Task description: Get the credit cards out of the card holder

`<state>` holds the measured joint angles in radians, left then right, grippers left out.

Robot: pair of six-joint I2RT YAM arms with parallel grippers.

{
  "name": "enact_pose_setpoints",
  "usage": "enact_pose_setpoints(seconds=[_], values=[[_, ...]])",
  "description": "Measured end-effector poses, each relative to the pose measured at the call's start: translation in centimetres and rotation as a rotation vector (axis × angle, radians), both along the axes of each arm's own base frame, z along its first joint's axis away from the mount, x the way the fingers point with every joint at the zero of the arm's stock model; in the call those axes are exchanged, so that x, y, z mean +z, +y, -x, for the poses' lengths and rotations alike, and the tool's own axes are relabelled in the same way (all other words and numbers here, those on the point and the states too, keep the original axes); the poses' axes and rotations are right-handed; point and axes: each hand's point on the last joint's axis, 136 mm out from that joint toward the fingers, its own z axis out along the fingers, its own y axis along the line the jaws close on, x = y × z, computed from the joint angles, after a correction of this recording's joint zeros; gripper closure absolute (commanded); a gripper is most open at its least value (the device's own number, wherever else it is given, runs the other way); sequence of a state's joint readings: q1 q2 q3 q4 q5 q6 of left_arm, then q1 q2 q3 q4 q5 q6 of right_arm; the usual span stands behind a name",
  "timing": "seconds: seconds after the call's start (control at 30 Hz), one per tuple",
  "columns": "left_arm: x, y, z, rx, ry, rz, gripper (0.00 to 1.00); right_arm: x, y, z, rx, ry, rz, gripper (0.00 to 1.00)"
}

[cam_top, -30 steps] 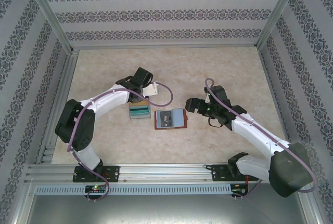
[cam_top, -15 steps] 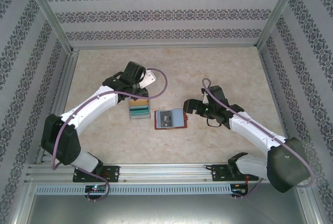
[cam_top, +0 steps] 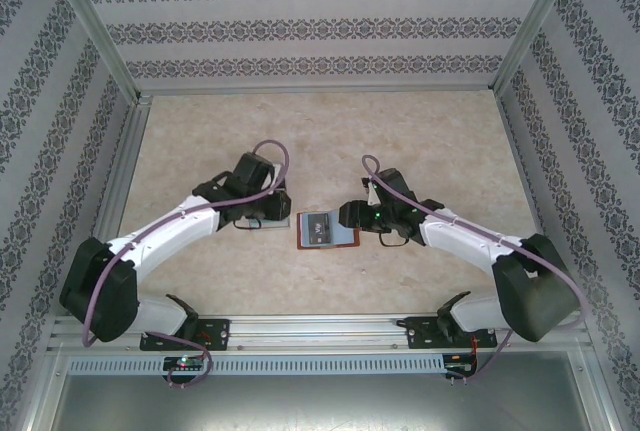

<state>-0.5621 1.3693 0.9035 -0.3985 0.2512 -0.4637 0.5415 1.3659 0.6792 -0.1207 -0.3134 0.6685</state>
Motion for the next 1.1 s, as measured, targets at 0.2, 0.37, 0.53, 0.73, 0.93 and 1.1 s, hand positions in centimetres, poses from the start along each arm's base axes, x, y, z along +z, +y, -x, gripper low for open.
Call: enact_pose_setpoints(seconds=[0.2, 0.37, 0.53, 0.73, 0.93, 1.1], values=[[-2.3, -3.3, 1.7, -0.015, 0.062, 0.031, 1.00, -1.1, 2.2, -0.1, 0.031, 0.070, -0.043, 0.67], [-5.6, -5.2, 2.8, -0.036, 0.112, -0.030, 1.00, -1.7, 3.8, -0.5, 0.046, 0.113, -0.064, 0.72], [-8.1, -4.8, 2.9, -0.017, 0.151, -0.094, 1.00, -2.9, 4.2, -0.5, 0.039, 0.162, -0.061, 0.73], [-8.7, -4.6, 2.5, 0.004, 0.148, -0.119, 1.00, -4.4, 4.3, -0.2, 0.036, 0.217, -0.054, 0.75], [-9.2, -4.6, 2.5, 0.004, 0.160, -0.129, 1.00, -5.0, 4.3, 0.0, 0.033, 0.240, -0.050, 0.74], [-9.3, -4.9, 2.4, 0.002, 0.166, -0.124, 1.00, -5.0, 4.6, 0.0, 0.039, 0.250, -0.058, 0.78]])
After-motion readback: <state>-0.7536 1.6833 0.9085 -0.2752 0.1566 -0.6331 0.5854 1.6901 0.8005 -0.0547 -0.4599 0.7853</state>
